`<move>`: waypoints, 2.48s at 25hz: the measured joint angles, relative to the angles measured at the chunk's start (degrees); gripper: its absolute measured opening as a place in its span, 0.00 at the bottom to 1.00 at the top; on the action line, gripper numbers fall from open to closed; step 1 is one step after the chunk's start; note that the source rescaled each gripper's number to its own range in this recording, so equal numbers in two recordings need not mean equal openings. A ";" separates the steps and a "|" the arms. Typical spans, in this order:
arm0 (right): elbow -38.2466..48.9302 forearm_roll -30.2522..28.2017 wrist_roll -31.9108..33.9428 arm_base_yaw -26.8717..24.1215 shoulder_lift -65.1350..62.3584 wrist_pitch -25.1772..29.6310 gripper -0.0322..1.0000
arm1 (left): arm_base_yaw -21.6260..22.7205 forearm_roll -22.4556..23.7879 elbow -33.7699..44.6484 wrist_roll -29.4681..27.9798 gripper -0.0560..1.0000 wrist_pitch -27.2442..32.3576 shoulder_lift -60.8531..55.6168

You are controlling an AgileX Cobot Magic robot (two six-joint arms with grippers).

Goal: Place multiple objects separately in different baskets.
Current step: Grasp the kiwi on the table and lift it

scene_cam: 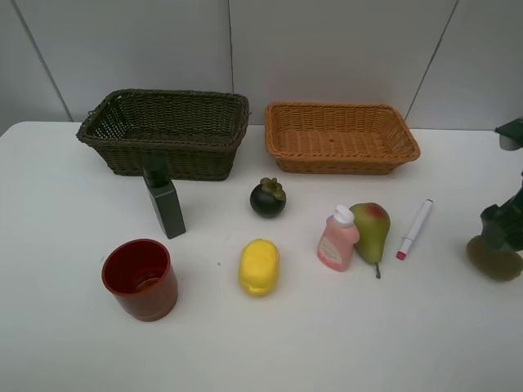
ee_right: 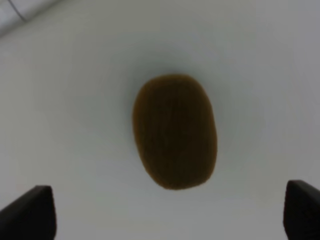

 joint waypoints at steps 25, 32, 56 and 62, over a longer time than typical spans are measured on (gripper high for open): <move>-0.01 1.08 -6.13 -7.47 17.51 -11.75 0.98 | 0.00 0.00 0.00 0.00 0.94 0.00 0.00; -0.06 1.24 -6.30 -7.87 21.35 -14.74 0.98 | 0.00 0.00 0.00 0.00 0.94 0.00 0.00; -0.06 1.50 -6.02 -8.46 21.94 -14.79 0.53 | 0.00 0.00 0.00 0.00 0.94 0.00 0.00; -1.29 1.61 -6.02 -8.46 21.94 -13.29 0.53 | 0.00 0.00 0.00 0.00 0.94 0.00 0.00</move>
